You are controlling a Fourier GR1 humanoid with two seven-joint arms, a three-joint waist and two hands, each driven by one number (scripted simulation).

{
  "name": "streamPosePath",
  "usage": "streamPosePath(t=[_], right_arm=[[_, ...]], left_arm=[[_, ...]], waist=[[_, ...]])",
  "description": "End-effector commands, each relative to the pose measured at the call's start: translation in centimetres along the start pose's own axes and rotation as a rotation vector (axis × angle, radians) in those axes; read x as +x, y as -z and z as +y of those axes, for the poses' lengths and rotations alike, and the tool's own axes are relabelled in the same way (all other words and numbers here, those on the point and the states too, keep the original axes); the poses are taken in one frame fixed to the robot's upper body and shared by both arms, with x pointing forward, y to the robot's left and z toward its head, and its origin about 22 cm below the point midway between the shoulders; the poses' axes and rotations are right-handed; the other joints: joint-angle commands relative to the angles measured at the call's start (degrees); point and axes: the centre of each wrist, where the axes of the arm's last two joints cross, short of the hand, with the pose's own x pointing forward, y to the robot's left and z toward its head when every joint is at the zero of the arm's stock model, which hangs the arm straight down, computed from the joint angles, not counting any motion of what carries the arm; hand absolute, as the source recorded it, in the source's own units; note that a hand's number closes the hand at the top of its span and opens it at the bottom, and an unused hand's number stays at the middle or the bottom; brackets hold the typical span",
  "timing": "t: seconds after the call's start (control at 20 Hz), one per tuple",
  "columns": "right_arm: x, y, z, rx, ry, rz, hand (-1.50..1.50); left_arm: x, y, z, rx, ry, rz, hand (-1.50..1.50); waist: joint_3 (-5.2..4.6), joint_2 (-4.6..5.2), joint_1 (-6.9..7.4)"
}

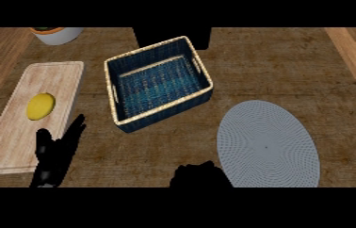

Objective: Pick the bell pepper from the placemat and place it in the basket

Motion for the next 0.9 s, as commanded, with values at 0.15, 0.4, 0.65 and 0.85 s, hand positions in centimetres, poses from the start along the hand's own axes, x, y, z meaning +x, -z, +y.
streamPosePath(t=[0.15,0.4,0.65,0.85], right_arm=[[4.5,0.4,-3.0,-0.228,0.184,0.053,1.5],[5.3,1.6,-4.8,-0.334,0.199,0.091,1.5],[6.7,3.1,-7.0,-0.391,0.201,0.175,1.5],[8.0,5.7,-9.2,-0.42,0.192,0.227,1.5]], left_arm=[[-1.9,-0.5,0.1,-0.005,-0.01,0.092,0.0],[-1.4,-0.2,0.1,-0.006,-0.002,0.085,0.0],[-1.7,-0.5,-1.1,-0.046,0.002,0.092,0.0],[-1.5,0.0,-0.8,-0.05,0.018,0.081,0.0]], waist=[[-0.88,0.18,0.41],[-0.97,0.4,0.67],[-1.06,0.37,1.57],[-1.02,0.77,2.53]])
